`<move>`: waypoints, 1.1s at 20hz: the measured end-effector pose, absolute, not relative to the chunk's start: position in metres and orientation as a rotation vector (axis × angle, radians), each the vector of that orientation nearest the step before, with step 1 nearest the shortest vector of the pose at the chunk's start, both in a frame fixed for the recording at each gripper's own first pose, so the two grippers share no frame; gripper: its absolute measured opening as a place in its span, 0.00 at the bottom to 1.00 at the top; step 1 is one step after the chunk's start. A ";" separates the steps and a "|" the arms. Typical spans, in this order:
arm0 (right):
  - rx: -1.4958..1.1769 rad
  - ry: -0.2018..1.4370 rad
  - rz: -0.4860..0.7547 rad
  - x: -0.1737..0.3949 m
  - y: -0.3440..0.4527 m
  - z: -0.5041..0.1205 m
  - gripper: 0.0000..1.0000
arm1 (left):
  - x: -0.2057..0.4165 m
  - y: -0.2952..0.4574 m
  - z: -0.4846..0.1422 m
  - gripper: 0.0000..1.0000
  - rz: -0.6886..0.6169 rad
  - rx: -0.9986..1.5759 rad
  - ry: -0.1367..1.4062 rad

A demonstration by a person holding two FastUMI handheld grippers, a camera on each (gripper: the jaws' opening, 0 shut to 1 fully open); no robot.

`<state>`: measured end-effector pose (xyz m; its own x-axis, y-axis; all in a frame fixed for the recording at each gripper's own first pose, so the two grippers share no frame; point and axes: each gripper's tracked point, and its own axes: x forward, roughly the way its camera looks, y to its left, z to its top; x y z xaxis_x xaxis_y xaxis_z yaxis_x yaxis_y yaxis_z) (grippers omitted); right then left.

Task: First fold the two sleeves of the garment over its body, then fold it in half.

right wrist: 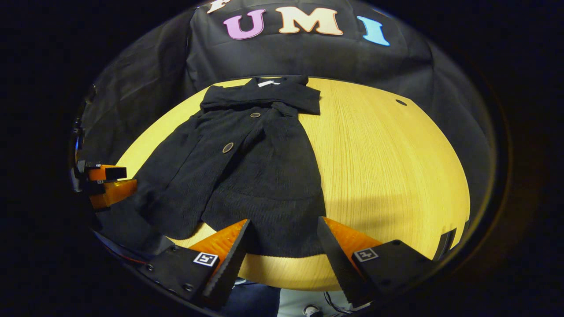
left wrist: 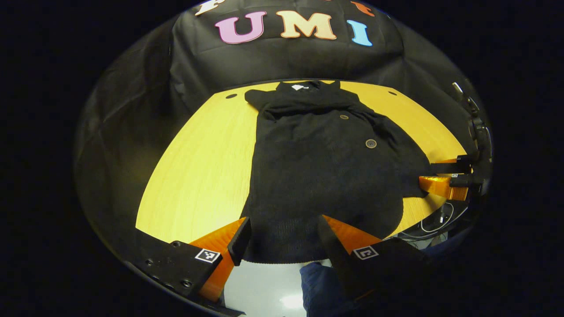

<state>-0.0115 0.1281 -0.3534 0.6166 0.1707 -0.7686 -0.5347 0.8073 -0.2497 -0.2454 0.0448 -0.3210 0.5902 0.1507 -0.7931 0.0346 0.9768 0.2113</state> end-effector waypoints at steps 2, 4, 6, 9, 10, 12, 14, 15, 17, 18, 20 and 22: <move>-0.522 0.800 0.433 -0.013 0.129 -0.354 0.95 | -0.249 0.048 -0.328 0.94 0.082 0.205 0.960; -0.521 0.800 0.431 -0.012 0.127 -0.355 0.96 | -0.254 0.050 -0.337 0.94 0.091 0.191 0.990; -0.510 0.801 0.427 -0.014 0.129 -0.357 0.97 | -0.261 0.050 -0.346 0.94 0.097 0.170 1.032; -0.509 0.787 0.428 -0.012 0.130 -0.357 0.97 | -0.257 0.046 -0.342 0.91 0.092 0.153 1.001; -0.505 0.784 0.425 -0.012 0.130 -0.357 0.90 | -0.258 0.045 -0.345 0.93 0.090 0.147 1.004; -0.494 0.776 0.412 -0.012 0.129 -0.356 0.97 | -0.256 0.044 -0.345 0.95 0.080 0.134 0.998; -0.487 0.777 0.407 -0.012 0.129 -0.355 0.89 | -0.255 0.044 -0.347 0.92 0.076 0.135 0.997; -0.482 0.781 0.408 -0.011 0.129 -0.356 0.92 | -0.255 0.042 -0.347 0.91 0.074 0.133 0.995; -0.482 0.790 0.409 -0.009 0.130 -0.356 0.78 | -0.253 0.040 -0.348 0.79 0.073 0.130 0.987; -0.478 0.790 0.417 -0.010 0.133 -0.355 0.75 | -0.252 0.038 -0.348 0.69 0.071 0.128 0.982; -0.470 0.789 0.429 -0.009 0.136 -0.357 0.52 | -0.248 0.032 -0.349 0.51 0.052 0.130 0.973; -0.459 0.815 0.455 -0.012 0.142 -0.361 0.30 | -0.246 0.027 -0.350 0.27 0.038 0.136 0.970</move>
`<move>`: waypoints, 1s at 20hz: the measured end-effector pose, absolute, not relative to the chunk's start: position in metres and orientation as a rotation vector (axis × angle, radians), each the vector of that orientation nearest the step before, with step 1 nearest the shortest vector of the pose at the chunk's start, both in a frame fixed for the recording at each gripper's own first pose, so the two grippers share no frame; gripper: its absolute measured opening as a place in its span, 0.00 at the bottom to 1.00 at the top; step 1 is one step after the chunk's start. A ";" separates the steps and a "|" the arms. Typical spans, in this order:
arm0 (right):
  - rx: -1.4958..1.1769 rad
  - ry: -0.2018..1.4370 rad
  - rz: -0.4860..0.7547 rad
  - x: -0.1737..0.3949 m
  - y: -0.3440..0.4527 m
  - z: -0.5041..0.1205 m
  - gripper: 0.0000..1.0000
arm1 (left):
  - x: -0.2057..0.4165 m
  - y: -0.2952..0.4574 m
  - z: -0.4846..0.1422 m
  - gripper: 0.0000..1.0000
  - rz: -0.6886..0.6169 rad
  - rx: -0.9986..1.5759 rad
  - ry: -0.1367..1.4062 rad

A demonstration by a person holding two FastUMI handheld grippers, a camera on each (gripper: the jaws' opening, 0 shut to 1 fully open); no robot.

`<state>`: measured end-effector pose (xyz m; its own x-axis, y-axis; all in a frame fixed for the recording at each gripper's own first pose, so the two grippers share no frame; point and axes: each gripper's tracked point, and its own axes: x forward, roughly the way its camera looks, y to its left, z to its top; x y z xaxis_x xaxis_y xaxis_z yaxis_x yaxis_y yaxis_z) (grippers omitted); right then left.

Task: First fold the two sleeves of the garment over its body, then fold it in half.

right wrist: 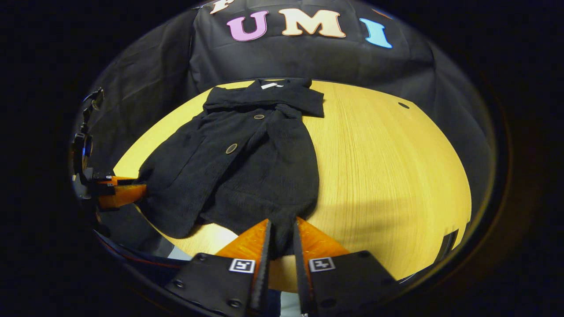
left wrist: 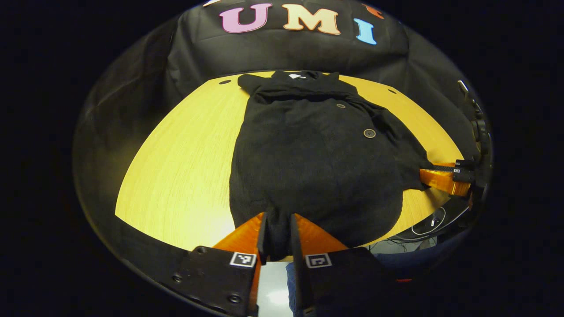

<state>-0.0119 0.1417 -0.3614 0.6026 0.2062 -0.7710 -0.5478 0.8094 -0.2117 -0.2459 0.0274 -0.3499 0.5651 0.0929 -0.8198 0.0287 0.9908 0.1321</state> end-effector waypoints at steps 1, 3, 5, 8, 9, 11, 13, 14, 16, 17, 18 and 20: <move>-0.445 0.827 0.455 -0.011 0.141 -0.361 0.22 | -0.244 0.026 -0.351 0.20 0.033 0.139 0.970; -0.405 0.841 0.476 -0.013 0.144 -0.361 0.17 | -0.243 0.024 -0.353 0.07 0.022 0.142 0.968; -0.350 0.861 0.498 -0.013 0.145 -0.362 0.11 | -0.242 0.024 -0.352 0.01 0.014 0.139 0.967; -0.275 0.897 0.501 -0.013 0.146 -0.365 0.03 | -0.242 0.024 -0.351 0.00 0.018 0.127 0.966; -0.273 0.895 0.502 -0.015 0.146 -0.362 0.03 | -0.242 0.024 -0.352 0.00 0.019 0.126 0.968; -0.294 0.889 0.495 -0.015 0.146 -0.362 0.02 | -0.242 0.023 -0.353 0.00 0.012 0.136 0.982; -0.317 0.895 0.508 -0.017 0.149 -0.362 0.02 | -0.240 0.022 -0.350 0.00 0.003 0.141 0.983; -0.316 0.902 0.511 -0.016 0.150 -0.361 0.02 | -0.239 0.020 -0.347 0.00 -0.004 0.138 0.982; -0.298 0.901 0.511 -0.014 0.151 -0.355 0.02 | -0.236 0.018 -0.343 0.00 -0.016 0.137 0.983; -0.284 0.901 0.510 -0.013 0.153 -0.353 0.02 | -0.233 0.017 -0.338 0.00 -0.023 0.135 0.973; -0.271 0.899 0.509 -0.011 0.155 -0.348 0.02 | -0.229 0.016 -0.331 0.00 -0.029 0.132 0.959; -0.247 0.878 0.513 -0.006 0.161 -0.337 0.02 | -0.215 0.011 -0.319 0.00 -0.042 0.123 0.926</move>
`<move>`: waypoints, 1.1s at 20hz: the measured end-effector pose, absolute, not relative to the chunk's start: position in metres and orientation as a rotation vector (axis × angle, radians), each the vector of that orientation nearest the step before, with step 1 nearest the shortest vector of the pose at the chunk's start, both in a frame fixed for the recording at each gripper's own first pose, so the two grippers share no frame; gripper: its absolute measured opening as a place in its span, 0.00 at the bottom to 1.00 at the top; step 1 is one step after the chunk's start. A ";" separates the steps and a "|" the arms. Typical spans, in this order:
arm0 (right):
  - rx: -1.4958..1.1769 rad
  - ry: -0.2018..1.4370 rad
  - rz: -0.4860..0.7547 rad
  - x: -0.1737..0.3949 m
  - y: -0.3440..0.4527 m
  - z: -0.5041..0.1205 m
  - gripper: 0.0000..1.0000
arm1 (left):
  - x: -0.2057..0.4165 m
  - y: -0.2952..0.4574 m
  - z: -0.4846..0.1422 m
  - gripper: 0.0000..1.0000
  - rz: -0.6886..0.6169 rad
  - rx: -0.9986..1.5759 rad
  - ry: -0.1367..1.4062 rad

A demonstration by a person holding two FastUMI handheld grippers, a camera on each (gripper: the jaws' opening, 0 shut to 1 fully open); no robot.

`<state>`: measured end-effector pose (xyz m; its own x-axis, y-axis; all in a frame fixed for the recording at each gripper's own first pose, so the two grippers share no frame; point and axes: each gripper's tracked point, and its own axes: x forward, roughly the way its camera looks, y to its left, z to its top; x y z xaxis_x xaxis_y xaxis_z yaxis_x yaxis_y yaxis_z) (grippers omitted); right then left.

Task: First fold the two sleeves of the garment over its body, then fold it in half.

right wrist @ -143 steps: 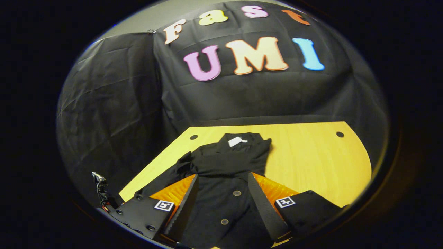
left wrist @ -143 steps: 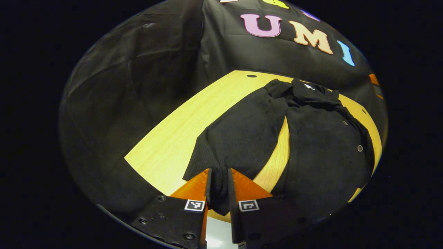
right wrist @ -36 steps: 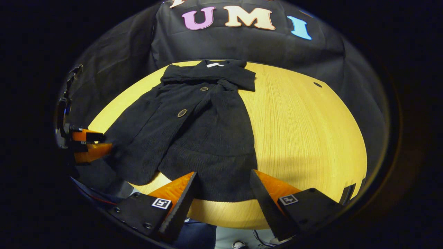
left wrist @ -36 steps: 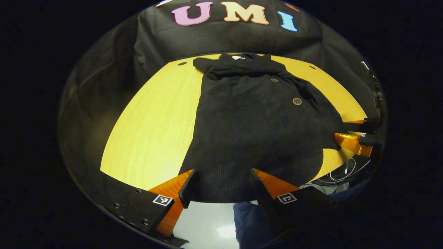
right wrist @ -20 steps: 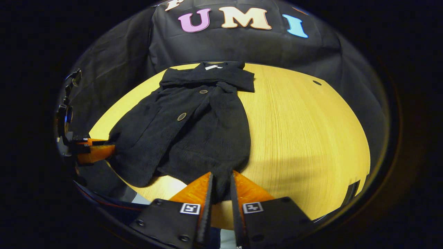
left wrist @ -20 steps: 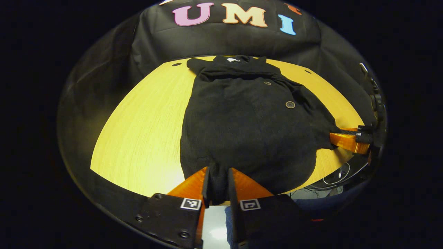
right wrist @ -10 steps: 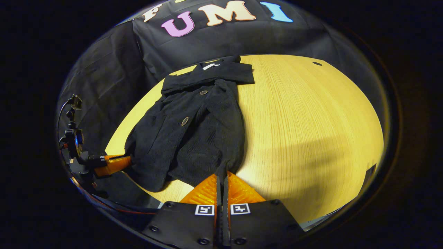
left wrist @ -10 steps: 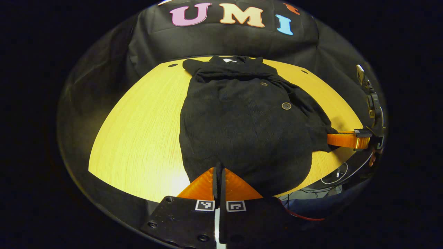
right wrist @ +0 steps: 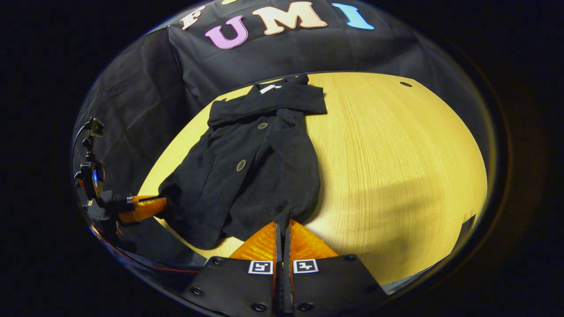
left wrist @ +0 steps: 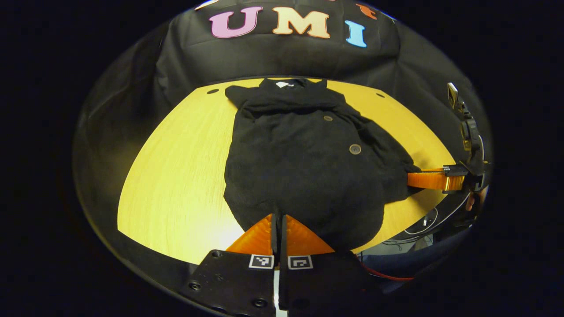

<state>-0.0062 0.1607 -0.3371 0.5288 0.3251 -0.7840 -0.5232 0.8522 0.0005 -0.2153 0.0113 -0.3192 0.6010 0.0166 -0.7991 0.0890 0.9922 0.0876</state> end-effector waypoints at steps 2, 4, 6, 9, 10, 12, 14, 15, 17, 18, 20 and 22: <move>-0.244 0.854 0.521 -0.002 0.168 -0.324 0.02 | -0.199 0.007 -0.306 0.00 -0.057 0.119 0.888; -0.257 0.823 0.535 0.007 0.179 -0.311 0.02 | -0.180 0.002 -0.294 0.00 -0.080 0.115 0.854; -0.276 0.789 0.556 0.016 0.192 -0.296 0.02 | -0.163 -0.003 -0.281 0.00 -0.105 0.120 0.817; -0.321 0.740 0.584 0.034 0.212 -0.278 0.02 | -0.137 -0.003 -0.261 0.00 -0.123 0.123 0.759; -0.338 0.725 0.589 0.041 0.216 -0.271 0.02 | -0.128 -0.002 -0.254 0.00 -0.124 0.112 0.736; -0.352 0.698 0.580 0.057 0.226 -0.259 0.02 | -0.107 0.004 -0.240 0.00 -0.114 0.107 0.680; -0.358 0.665 0.569 0.072 0.233 -0.246 0.02 | -0.088 0.012 -0.231 0.00 -0.100 0.100 0.643; -0.358 0.646 0.561 0.080 0.237 -0.240 0.02 | -0.078 0.014 -0.228 0.00 -0.100 0.093 0.627; -0.355 0.628 0.550 0.093 0.244 -0.232 0.02 | -0.056 0.020 -0.220 0.00 -0.100 0.085 0.598; -0.354 0.617 0.545 0.101 0.248 -0.226 0.02 | -0.045 0.023 -0.217 0.00 -0.099 0.088 0.585; -0.365 0.595 0.533 0.118 0.256 -0.218 0.02 | -0.021 0.028 -0.212 0.00 -0.101 0.096 0.558; -0.391 0.571 0.520 0.137 0.264 -0.209 0.02 | 0.002 0.029 -0.211 0.00 -0.110 0.092 0.539</move>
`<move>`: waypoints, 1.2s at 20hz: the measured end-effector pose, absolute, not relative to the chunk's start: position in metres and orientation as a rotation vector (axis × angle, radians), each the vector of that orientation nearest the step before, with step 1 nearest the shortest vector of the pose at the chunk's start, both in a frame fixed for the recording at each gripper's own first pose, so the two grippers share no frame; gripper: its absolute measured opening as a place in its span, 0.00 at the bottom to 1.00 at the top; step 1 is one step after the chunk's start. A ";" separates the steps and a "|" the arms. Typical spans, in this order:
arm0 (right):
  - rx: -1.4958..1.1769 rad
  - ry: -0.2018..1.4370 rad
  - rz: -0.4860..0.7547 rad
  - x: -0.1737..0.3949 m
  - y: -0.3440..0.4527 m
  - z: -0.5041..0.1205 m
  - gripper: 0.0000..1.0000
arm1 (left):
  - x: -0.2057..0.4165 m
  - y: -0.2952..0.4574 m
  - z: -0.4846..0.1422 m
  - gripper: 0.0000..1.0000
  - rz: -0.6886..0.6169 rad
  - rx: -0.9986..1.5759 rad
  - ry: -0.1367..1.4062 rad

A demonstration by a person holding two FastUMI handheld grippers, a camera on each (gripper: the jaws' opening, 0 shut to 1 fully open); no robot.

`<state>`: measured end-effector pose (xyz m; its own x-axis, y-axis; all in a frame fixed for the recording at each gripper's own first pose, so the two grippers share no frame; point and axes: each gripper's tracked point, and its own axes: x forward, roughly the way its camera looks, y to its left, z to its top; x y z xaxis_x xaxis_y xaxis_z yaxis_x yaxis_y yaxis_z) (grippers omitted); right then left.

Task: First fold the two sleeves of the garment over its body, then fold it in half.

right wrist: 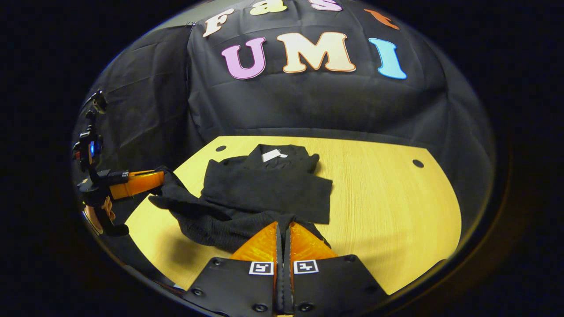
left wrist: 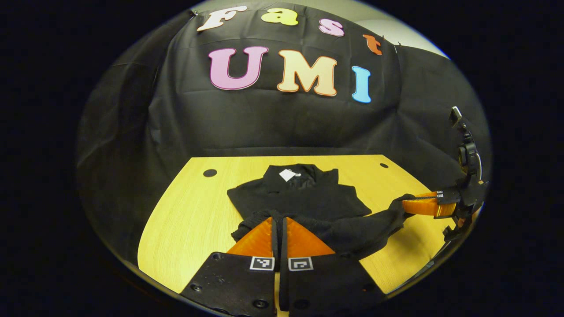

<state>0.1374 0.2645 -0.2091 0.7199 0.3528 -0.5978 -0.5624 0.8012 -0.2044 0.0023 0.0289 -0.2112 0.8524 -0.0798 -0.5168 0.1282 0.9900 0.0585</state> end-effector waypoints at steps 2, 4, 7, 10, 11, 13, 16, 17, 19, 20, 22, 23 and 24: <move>-0.408 0.546 0.504 0.156 0.273 -0.200 0.02 | 0.022 0.029 -0.210 0.00 -0.117 0.085 0.523; -0.404 0.525 0.490 0.174 0.282 -0.190 0.02 | 0.043 0.032 -0.211 0.00 -0.121 0.086 0.508; -0.396 0.505 0.473 0.202 0.293 -0.177 0.02 | 0.071 0.033 -0.208 0.00 -0.122 0.080 0.487; -0.375 0.488 0.474 0.227 0.306 -0.165 0.02 | 0.096 0.036 -0.205 0.00 -0.114 0.066 0.464; -0.370 0.484 0.477 0.235 0.310 -0.164 0.02 | 0.105 0.038 -0.206 0.00 -0.111 0.061 0.458; -0.370 0.462 0.477 0.255 0.319 -0.161 0.02 | 0.122 0.044 -0.212 0.00 -0.094 0.063 0.460; -0.382 0.454 0.474 0.279 0.333 -0.170 0.02 | 0.140 0.054 -0.227 0.00 -0.070 0.094 0.481; -0.385 0.454 0.472 0.287 0.336 -0.172 0.02 | 0.146 0.056 -0.231 0.00 -0.066 0.100 0.483; -0.389 0.454 0.464 0.303 0.341 -0.179 0.02 | 0.160 0.057 -0.236 0.00 -0.062 0.106 0.479; -0.386 0.453 0.455 0.312 0.343 -0.182 0.02 | 0.162 0.058 -0.235 0.00 -0.049 0.106 0.477; -0.382 0.458 0.432 0.327 0.342 -0.187 0.02 | 0.173 0.061 -0.242 0.00 -0.025 0.090 0.478; -0.378 0.461 0.424 0.332 0.343 -0.191 0.02 | 0.178 0.059 -0.246 0.00 -0.018 0.080 0.479; -0.377 0.466 0.417 0.336 0.342 -0.195 0.02 | 0.179 0.057 -0.252 0.00 -0.012 0.078 0.484</move>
